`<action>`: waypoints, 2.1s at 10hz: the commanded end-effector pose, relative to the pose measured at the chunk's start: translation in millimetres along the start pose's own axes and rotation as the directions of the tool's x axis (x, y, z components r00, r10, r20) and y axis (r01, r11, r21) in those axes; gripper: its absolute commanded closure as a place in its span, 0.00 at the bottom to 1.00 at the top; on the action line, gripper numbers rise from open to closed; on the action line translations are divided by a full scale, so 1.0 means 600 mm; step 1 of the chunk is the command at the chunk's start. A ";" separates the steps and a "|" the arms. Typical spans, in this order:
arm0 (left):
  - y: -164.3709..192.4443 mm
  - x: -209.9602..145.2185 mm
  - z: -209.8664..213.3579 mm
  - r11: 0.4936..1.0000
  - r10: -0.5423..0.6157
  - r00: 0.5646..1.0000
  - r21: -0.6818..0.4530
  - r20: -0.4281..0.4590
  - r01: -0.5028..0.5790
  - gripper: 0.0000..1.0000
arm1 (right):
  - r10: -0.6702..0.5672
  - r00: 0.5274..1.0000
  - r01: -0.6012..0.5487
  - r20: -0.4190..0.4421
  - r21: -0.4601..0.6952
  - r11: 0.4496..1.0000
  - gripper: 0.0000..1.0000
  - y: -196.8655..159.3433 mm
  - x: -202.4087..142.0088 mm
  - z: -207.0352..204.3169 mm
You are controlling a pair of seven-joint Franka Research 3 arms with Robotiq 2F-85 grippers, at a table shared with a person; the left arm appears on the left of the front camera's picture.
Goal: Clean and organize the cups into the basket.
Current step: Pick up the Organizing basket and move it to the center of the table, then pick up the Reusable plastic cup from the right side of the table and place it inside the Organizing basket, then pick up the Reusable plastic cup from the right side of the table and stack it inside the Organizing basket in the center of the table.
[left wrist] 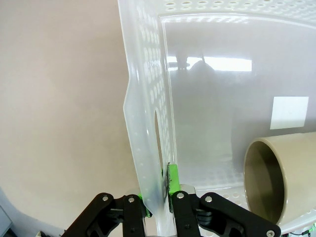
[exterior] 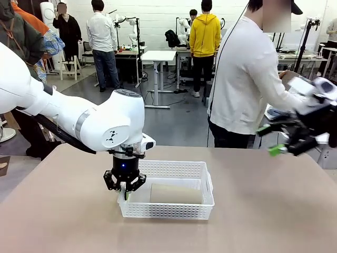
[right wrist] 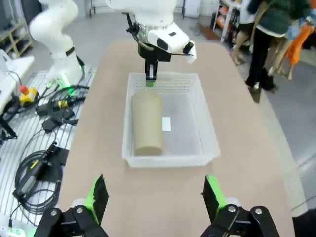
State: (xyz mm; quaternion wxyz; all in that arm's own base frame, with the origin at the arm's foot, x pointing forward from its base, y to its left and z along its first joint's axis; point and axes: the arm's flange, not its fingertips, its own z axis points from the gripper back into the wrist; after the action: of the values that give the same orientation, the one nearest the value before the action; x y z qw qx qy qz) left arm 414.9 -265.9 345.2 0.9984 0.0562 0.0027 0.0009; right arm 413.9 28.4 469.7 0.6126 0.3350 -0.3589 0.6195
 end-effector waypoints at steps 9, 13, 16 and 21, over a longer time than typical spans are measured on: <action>-0.007 -0.002 -0.002 1.000 0.021 1.000 0.002 -0.003 -0.021 1.00 | -0.084 0.939 0.165 0.332 -0.224 0.960 0.00 0.136 -0.312 0.196; -0.007 -0.002 -0.002 1.000 0.021 1.000 0.002 -0.003 -0.021 1.00 | -0.087 0.950 0.152 0.301 -0.199 0.968 0.00 0.134 -0.312 0.201; -0.007 -0.002 -0.002 1.000 0.021 1.000 0.002 -0.003 -0.021 1.00 | -0.087 0.950 0.152 0.301 -0.199 0.968 0.00 0.134 -0.312 0.201; -0.007 -0.002 -0.002 1.000 0.021 1.000 0.002 -0.003 -0.021 1.00 | -0.087 0.950 0.152 0.301 -0.199 0.968 0.00 0.134 -0.312 0.201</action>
State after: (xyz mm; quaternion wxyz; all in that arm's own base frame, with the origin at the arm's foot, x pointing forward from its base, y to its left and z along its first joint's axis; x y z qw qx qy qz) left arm 414.9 -266.2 345.1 0.9984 0.0561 0.0028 0.0008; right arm 335.3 -170.8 368.2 0.6253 0.3734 -0.4901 0.4790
